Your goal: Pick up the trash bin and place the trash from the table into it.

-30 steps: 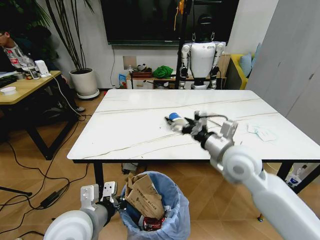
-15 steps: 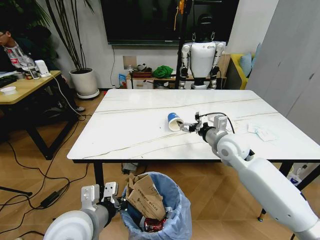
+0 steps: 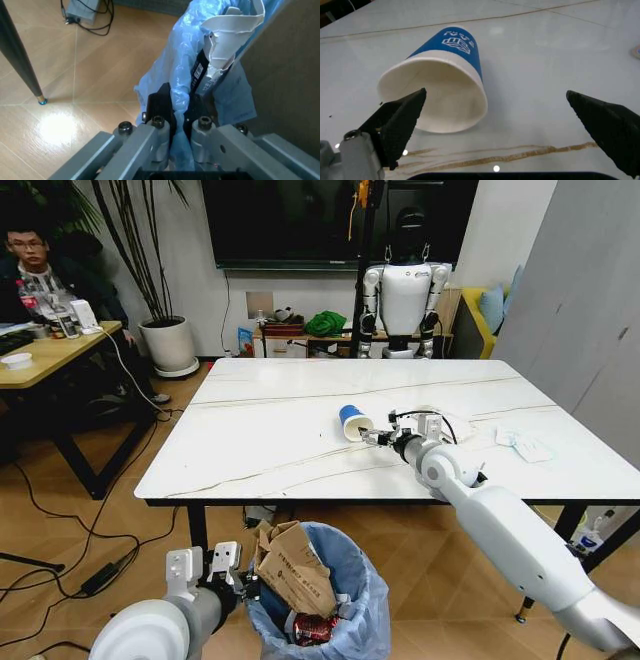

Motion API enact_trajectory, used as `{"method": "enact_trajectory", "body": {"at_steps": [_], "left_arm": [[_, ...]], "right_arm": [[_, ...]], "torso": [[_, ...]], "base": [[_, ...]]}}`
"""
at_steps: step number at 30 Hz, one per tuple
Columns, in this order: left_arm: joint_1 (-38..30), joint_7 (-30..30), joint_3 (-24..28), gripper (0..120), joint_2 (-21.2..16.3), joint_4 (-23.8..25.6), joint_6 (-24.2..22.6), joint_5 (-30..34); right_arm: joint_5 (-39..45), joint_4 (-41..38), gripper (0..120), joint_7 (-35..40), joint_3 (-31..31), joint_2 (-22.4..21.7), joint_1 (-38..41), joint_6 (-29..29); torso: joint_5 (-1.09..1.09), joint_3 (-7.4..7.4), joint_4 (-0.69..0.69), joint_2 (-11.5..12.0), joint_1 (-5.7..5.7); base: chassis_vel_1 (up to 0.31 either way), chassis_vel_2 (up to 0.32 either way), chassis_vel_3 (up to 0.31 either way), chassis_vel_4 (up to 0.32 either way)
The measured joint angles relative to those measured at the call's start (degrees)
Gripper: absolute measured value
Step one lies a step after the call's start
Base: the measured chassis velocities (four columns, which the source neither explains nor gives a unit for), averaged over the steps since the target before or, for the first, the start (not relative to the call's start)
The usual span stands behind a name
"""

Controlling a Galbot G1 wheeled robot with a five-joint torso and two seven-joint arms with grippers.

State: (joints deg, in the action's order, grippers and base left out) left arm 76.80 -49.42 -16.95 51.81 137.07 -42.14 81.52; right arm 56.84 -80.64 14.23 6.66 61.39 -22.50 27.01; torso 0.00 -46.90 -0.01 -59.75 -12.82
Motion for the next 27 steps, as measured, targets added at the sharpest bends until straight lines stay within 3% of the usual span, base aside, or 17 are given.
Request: {"method": "enact_trajectory", "body": {"at_steps": [3,10,12,17,19,25,27], "left_arm": [[-0.19,0.01,-0.02,0,0.03,0.00,0.00,0.21],[-0.23,0.02,-0.03,0,0.34,-0.03,0.00,0.30],[-0.23,0.02,-0.03,0,0.37,-0.03,0.00,0.27],[-0.09,0.02,-0.09,0,0.38,-0.01,0.00,0.19],[-0.06,0.02,-0.11,0,0.37,-0.01,0.00,0.17],[0.11,0.02,-0.19,0,0.44,0.03,0.00,0.02],[0.12,0.01,-0.20,0,0.44,0.03,0.00,0.01]], "right_arm": [[-0.03,1.39,94,-0.04,0.36,1.03,1.16,-0.10],[-0.12,3.72,68,0.16,1.69,3.65,3.34,-0.58],[-0.12,3.85,64,0.29,1.84,3.87,3.44,-0.67],[-0.03,3.85,41,1.08,2.06,4.27,3.59,-0.89],[0.00,3.82,39,1.16,2.08,4.27,3.59,-0.90],[1.26,2.68,12,2.75,2.31,4.58,3.79,-0.94],[1.36,2.61,10,2.86,2.32,4.59,3.81,-0.94]], "torso": [[0.00,0.00,0.01,0.00,0.01],[-0.01,0.00,0.02,0.00,0.01],[-0.01,0.00,0.01,0.00,0.01],[-0.01,0.01,0.00,0.00,0.01],[-0.01,0.01,0.00,0.00,0.01],[0.00,0.01,0.01,0.00,0.01],[0.00,0.01,0.01,0.00,0.01]], "base": [[0.000,0.000,0.000,0.000],[0.000,0.000,0.000,0.000],[0.000,0.000,0.000,0.000],[0.000,0.000,0.000,0.000],[0.000,0.000,0.000,0.000],[0.000,0.000,0.000,0.000],[0.000,0.000,0.000,0.000]]}}
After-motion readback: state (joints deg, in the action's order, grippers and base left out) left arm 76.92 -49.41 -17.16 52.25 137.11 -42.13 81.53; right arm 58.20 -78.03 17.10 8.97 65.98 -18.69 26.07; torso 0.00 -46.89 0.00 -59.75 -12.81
